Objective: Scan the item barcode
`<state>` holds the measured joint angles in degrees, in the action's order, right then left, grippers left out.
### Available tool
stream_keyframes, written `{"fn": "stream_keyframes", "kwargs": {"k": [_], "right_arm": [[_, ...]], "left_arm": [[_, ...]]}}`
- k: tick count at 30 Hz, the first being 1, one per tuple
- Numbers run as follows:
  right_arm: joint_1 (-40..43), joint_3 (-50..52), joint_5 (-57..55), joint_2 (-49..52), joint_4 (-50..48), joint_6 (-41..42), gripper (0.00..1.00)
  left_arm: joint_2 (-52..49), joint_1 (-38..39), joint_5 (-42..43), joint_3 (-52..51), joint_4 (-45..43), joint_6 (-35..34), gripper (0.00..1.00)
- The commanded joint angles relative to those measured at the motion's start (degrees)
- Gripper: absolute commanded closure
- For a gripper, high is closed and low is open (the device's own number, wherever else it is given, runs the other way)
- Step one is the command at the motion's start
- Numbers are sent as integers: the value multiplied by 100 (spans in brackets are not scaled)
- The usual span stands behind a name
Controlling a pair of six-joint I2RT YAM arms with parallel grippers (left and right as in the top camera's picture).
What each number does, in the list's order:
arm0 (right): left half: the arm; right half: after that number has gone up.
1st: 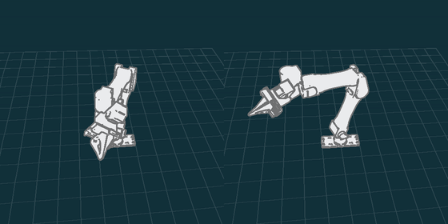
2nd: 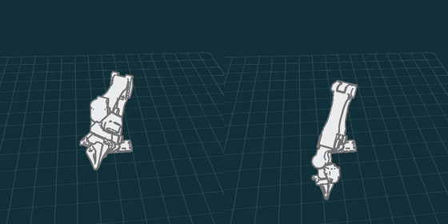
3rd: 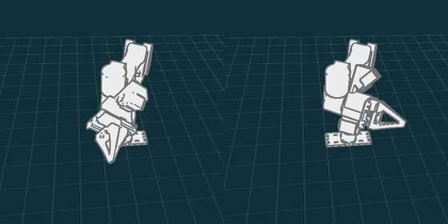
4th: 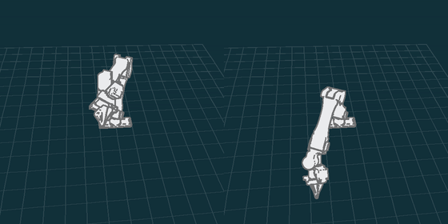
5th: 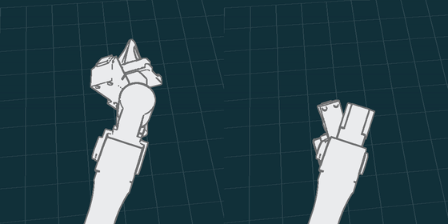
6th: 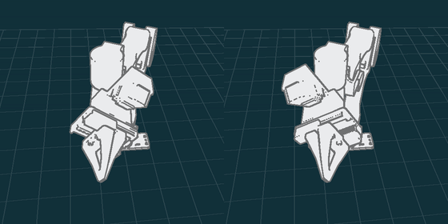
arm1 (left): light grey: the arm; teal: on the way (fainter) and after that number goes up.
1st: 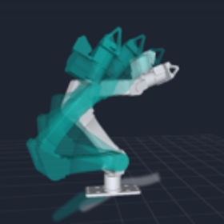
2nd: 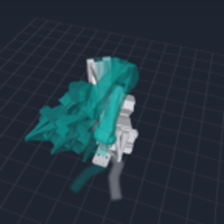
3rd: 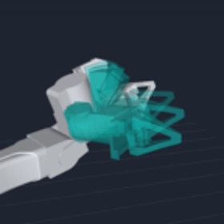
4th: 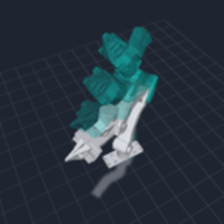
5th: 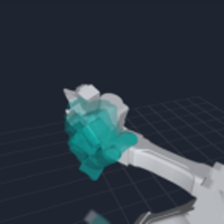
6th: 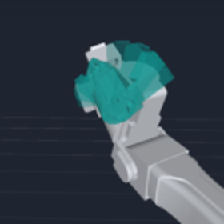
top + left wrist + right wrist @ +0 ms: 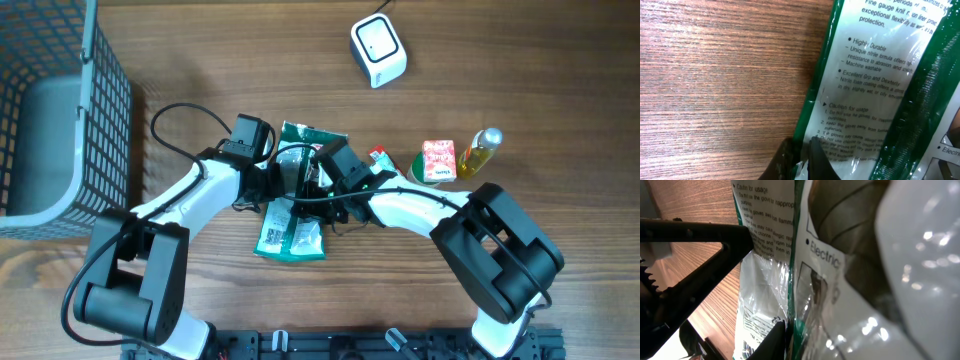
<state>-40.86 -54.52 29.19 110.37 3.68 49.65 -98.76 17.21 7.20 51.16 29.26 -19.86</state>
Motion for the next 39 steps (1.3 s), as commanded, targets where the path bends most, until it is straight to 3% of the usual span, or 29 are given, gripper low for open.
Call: {"fn": "stream_keyframes", "kwargs": {"k": [1,11,16,26,33,39], "right_arm": [[-44,103,-282,195,61,-7,81],[-205,103,-243,195,-133,9,82],[-205,103,-411,195,-103,0,96],[-205,103,-566,195,28,7,96],[-205,103,-568,195,31,-15,96],[-205,103,-568,195,28,-15,96]], "left_arm": [[-374,131,219,-369,116,-57,96],[-374,133,219,-369,109,-55,96],[-374,133,216,-369,116,-55,96],[-341,103,219,-337,118,-55,94],[533,-522,212,299,251,0,87],[1178,-907,-960,417,140,13,86]]}}
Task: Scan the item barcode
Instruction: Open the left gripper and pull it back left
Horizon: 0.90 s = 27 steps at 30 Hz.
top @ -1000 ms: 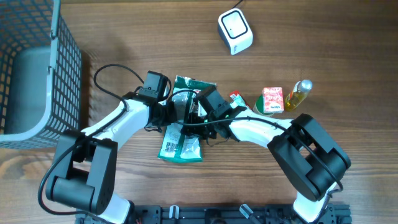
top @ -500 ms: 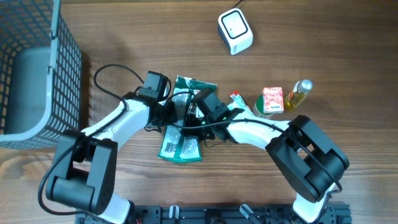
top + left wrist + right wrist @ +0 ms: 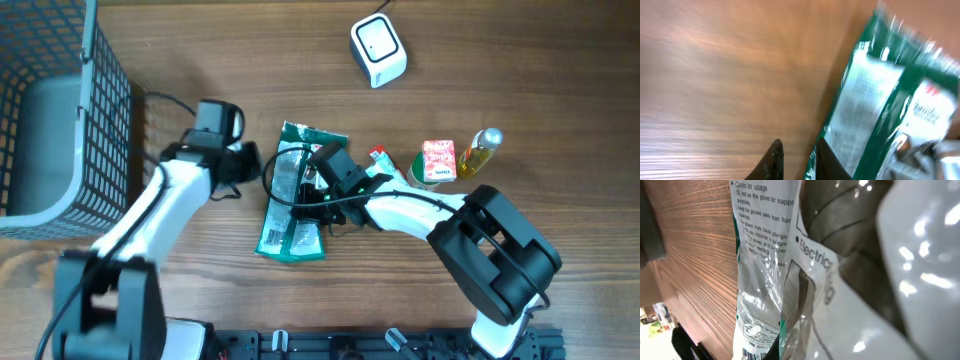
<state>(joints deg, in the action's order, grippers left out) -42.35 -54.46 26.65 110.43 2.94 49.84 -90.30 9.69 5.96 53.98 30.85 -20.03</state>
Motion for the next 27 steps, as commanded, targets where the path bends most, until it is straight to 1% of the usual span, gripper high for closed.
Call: {"fn": "stream_keyframes", "kwargs": {"k": [1,4,5,6,7,27], "right_arm": [[-57,96,-317,188,103,-35,96],[-57,96,-315,188,105,-33,96],[-57,96,-315,188,105,-35,96],[-57,96,-315,188,107,-35,96],[-57,96,-315,188,118,-35,95],[-57,96,-273,188,118,-39,96]], "left_arm": [[332,-181,-955,136,-17,33,85],[319,-210,-1165,133,-17,33,51],[319,-210,-1165,133,-17,31,43],[319,-210,-1163,133,-15,28,20],[319,-210,-1163,133,11,28,0],[319,-210,-1161,133,44,26,0]]}}
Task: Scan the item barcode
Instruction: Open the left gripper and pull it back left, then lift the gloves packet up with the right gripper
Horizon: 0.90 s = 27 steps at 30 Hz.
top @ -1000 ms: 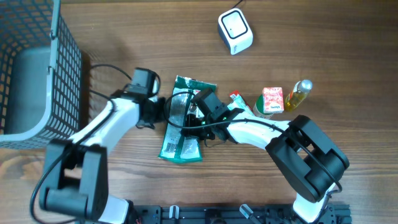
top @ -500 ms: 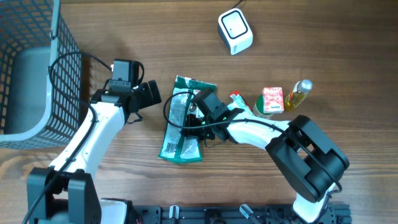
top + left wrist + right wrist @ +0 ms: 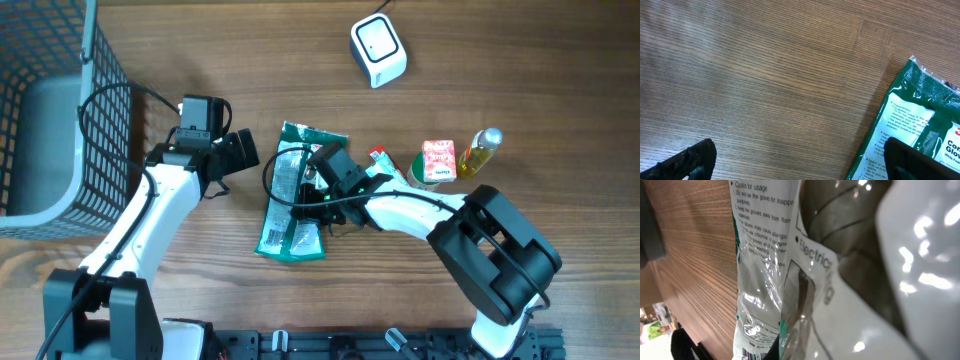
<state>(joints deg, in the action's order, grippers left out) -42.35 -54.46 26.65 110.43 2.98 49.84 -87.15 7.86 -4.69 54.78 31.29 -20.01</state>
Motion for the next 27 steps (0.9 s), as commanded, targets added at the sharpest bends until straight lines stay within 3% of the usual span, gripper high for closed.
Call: {"fn": "stream_keyframes", "kwargs": {"k": [1,6,12,18,23,27], "right_arm": [[-57,96,-275,188,111,-70,96],[107,-94,-114,76,286,-931,96],[776,-1257,-87,-791,2105,-2369,95],[890,-3722,-1996,-1290,4837,-5335,96],[890,-4669,-3176,-1290,4795,-6826,96],[876,-4666,-2951,-1239,4767,-7058,96]], "left_arm": [[4,-26,-96,52,0,24,0],[4,-26,-96,52,0,24,0],[4,-26,-96,52,2,24,0],[4,-26,-96,52,2,24,0],[4,-26,-96,52,0,24,0],[4,-26,-96,52,0,24,0]]}}
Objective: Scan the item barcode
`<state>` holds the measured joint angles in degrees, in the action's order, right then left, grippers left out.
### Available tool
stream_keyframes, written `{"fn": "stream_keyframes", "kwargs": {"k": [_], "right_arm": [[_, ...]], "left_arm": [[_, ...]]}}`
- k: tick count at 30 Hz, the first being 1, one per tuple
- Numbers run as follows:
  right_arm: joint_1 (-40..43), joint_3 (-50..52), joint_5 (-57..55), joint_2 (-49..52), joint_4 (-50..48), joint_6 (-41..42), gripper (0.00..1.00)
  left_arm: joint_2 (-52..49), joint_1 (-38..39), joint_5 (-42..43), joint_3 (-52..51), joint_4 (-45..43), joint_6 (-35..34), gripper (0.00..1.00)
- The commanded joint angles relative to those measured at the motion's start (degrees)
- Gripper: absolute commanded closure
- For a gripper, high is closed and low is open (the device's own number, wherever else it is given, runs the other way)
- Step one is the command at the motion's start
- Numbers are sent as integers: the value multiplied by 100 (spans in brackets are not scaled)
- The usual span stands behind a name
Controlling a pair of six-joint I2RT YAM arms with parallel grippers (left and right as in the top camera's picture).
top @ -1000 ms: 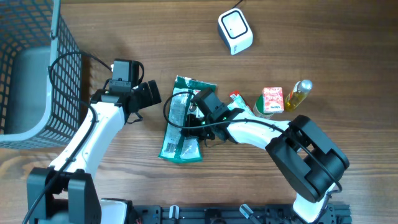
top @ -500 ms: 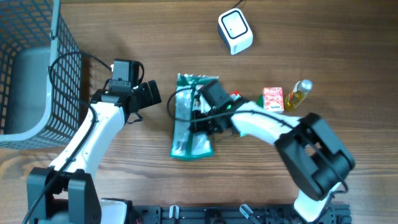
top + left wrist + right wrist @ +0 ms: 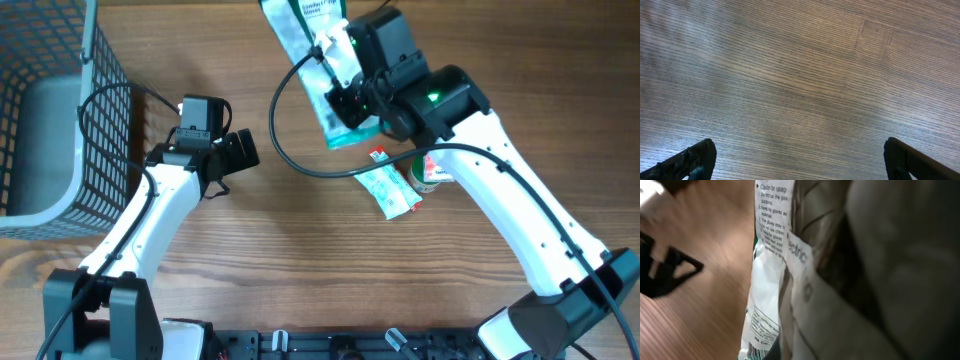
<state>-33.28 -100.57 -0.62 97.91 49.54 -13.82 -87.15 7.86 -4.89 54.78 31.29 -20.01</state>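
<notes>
The item is a green and white glove pack (image 3: 303, 45), held up in the air at the top middle of the overhead view. My right gripper (image 3: 347, 100) is shut on its lower part. In the right wrist view the pack (image 3: 771, 285) fills the frame, with printed text and a barcode (image 3: 751, 351) near its bottom edge, beside my right gripper (image 3: 785, 350). The scanner is hidden under the raised right arm. My left gripper (image 3: 245, 150) hangs open over bare wood, left of the pack; its fingers (image 3: 690, 160) stand wide apart with nothing between them.
A black wire basket (image 3: 60, 110) holding a grey bin fills the left edge. A small green and white packet (image 3: 392, 192) lies on the table under the right arm, with a red carton (image 3: 432, 172) partly showing beside it.
The right gripper has gone from the table's middle to the top middle of the overhead view with the glove pack in it. The small packet now shows. The left arm has not moved.
First both grippers were at the glove pack on the table, the left shut on its edge. Then the left had let go and stood further left, later wide open. The right stayed shut on the pack and now holds it raised.
</notes>
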Motion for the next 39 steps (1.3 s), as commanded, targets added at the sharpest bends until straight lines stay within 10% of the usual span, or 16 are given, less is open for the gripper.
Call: {"fn": "stream_keyframes", "kwargs": {"k": [1,16,28,39], "right_arm": [[-28,-20,-310,39,114,-654,96],[-90,605,1784,581,1029,2052,96],[-107,4273,2900,616,-2717,3265,96],[-105,4516,2898,616,-3045,3351,79]], "left_arm": [[4,-26,-76,52,0,24,0],[4,-26,-76,52,0,24,0],[4,-26,-76,52,2,24,0],[4,-26,-76,52,0,24,0]]}}
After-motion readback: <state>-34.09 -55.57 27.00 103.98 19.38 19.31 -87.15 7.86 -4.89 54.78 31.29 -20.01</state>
